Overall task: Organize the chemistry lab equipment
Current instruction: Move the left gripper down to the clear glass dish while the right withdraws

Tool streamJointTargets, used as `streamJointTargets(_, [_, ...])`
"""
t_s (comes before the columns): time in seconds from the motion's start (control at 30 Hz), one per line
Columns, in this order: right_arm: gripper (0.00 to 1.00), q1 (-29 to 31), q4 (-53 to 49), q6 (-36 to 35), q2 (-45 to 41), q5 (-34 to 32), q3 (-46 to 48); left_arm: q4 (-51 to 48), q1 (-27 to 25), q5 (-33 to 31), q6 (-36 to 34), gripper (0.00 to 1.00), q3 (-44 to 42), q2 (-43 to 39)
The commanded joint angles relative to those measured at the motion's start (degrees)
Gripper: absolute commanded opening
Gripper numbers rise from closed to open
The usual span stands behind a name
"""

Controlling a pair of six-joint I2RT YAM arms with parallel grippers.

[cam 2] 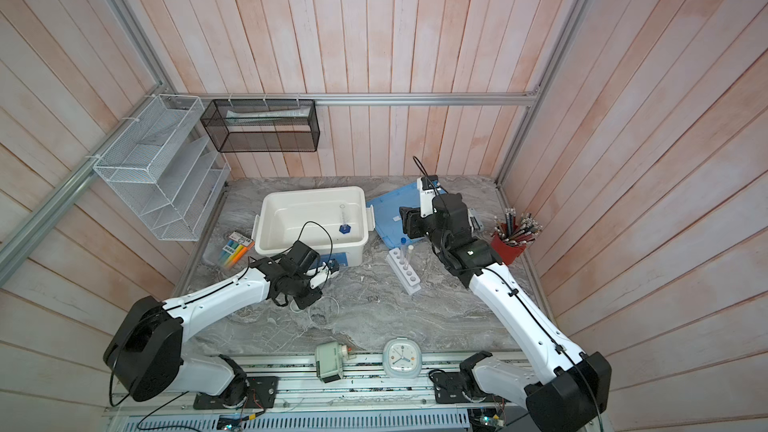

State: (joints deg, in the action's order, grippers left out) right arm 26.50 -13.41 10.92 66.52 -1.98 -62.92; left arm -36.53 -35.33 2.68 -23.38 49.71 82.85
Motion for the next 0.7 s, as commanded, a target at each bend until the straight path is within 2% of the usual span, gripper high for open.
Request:
streamJointTargets(0.0, [0.63, -0.78, 1.45, 0.67, -0.90, 1.51, 0.87, 1.40, -0.75, 0.03, -1.72, 0.40, 2.01, 1.22])
streamJointTargets(0.67, [0.62, -2.42, 2.86, 1.56, -0.96, 2.76, 3.41, 1.38, -2.71, -2.31, -2.02, 0.30, 2.69, 7.90])
